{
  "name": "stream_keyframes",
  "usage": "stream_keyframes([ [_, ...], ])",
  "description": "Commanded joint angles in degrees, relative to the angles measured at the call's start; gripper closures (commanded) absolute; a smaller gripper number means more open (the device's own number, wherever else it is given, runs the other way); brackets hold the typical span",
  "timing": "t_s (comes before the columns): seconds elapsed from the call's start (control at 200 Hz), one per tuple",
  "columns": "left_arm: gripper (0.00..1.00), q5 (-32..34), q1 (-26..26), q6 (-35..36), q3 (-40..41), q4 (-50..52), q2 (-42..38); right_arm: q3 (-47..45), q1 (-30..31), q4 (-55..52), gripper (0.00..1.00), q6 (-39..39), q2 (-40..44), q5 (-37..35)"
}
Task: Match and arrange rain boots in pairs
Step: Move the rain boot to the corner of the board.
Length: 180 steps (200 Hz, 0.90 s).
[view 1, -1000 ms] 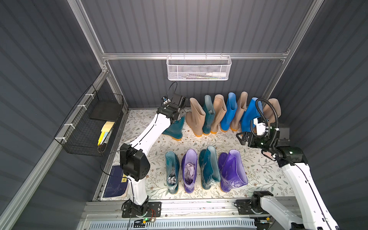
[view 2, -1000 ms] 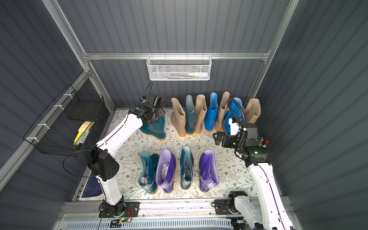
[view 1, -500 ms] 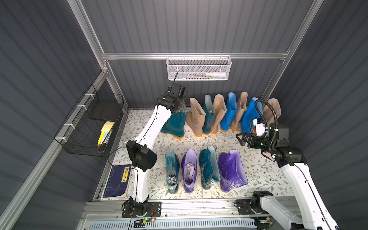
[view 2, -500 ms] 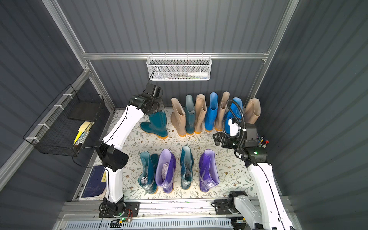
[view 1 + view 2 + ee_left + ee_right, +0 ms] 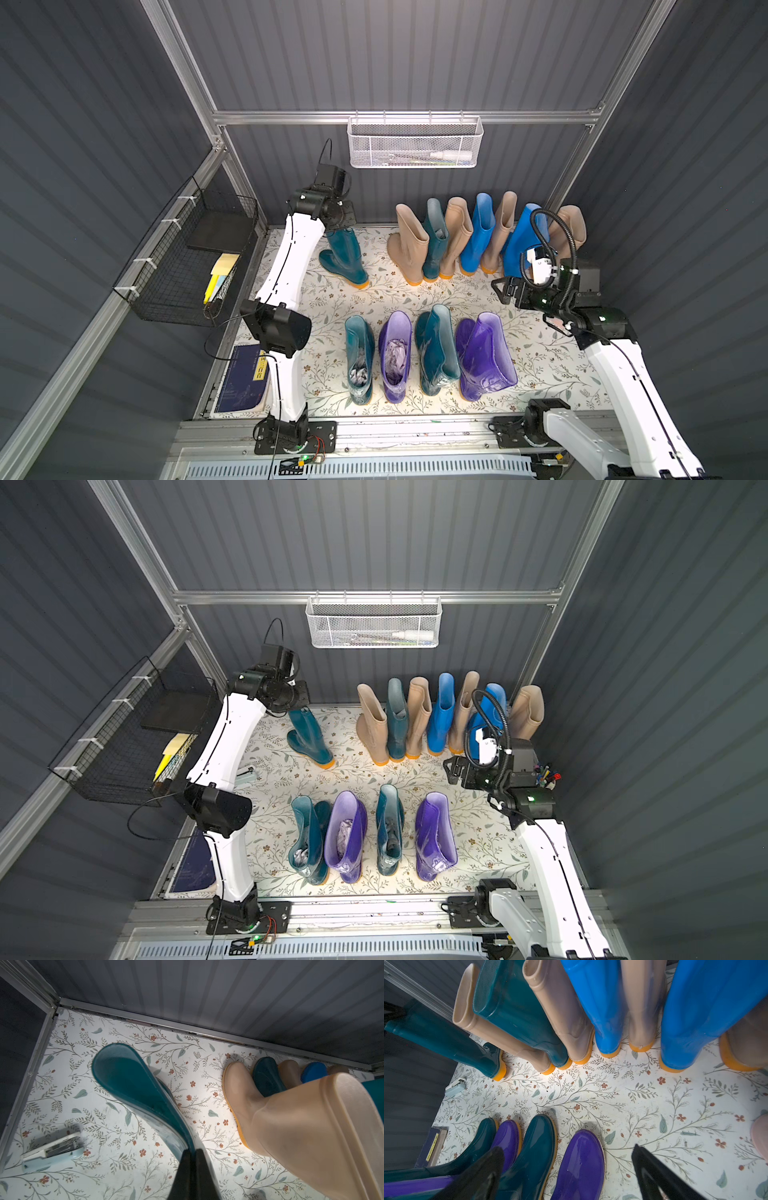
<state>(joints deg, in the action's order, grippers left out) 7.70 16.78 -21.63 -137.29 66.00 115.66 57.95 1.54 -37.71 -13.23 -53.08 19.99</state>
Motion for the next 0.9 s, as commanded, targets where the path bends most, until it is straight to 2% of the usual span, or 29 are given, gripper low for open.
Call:
stream_keyframes([
  [0.0, 1.00, -2.69, -1.18, 4.18, -5.59, 0.31, -0.17, 0.29, 0.22, 0.72, 0.01, 0.07, -0.24, 0.73],
  [0.135, 1.00, -7.17, -2.69, 6.66, -6.34, 0.38, 0.18, 0.49, 0.26, 0.51, 0.01, -0.02, -0.36, 0.80],
  [0.265, 1.00, -8.52, -3.09, 9.02, -6.10, 1.84, 0.27, 0.48, 0.30, 0.24, 0.01, -0.02, -0.38, 0.74],
  [0.73, 1.00, -7.09, -3.07, 12.26, 2.10, 4.27, -1.92, 1.02, 0.23, -0.20, 0.01, -0.39, -1.03, 1.05],
  [0.895, 0.77, -6.96, -3.07, 11.76, 5.70, 3.19, -3.29, 1.26, 0.22, -0.42, 0.01, -0.39, -1.17, 1.11],
])
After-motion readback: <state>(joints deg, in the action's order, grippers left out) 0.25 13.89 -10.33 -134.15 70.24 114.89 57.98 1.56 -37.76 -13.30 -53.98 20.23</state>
